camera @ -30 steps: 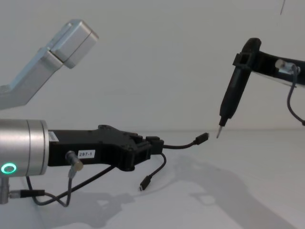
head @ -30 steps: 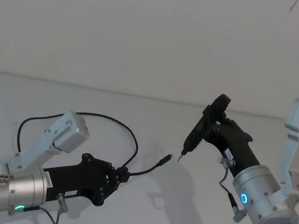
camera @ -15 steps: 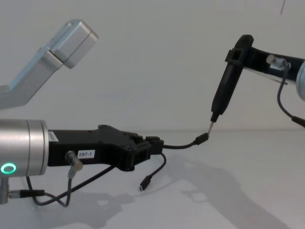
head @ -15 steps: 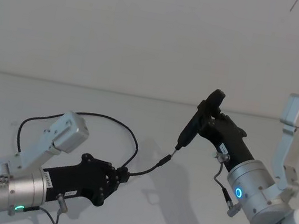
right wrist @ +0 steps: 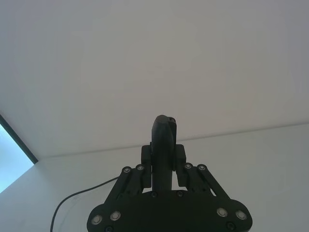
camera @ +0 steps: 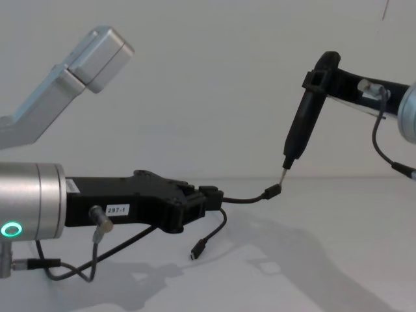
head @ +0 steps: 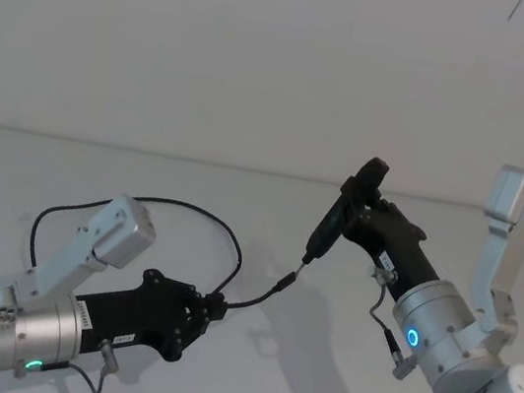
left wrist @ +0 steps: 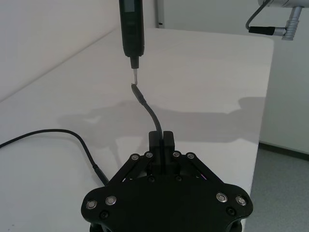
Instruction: Pick up the data cable with the one hand.
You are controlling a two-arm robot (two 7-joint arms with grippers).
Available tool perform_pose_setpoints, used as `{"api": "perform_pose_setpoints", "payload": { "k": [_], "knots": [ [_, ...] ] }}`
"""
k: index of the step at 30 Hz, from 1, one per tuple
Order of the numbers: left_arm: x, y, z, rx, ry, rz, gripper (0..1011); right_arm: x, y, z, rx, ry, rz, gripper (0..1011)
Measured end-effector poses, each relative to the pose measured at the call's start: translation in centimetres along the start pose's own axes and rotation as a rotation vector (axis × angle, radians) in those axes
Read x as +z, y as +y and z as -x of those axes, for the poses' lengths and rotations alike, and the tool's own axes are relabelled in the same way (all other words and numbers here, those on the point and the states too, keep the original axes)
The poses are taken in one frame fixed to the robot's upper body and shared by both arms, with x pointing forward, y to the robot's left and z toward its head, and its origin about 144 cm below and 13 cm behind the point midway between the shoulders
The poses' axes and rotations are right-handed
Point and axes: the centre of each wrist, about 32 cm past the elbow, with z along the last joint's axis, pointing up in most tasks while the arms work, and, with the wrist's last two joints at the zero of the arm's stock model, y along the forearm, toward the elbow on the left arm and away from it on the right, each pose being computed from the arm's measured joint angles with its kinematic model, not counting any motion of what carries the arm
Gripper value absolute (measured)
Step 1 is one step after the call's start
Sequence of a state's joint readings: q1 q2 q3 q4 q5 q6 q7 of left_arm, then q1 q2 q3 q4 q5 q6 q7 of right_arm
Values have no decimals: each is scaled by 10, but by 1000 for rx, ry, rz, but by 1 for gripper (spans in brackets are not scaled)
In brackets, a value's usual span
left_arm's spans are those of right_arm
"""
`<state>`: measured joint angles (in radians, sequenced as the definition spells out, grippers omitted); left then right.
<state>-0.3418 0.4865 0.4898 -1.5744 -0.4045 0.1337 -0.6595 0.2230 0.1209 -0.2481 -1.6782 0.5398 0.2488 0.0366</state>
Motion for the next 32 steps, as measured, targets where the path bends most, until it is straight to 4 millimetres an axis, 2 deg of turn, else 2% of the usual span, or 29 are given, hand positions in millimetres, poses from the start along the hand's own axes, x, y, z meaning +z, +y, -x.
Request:
{"api": "perform_pose_setpoints", "payload": {
  "k": [32],
  "knots": [
    [0,0,0,0,0,0,40,0,8,-10,6,11,23,279]
  ]
}}
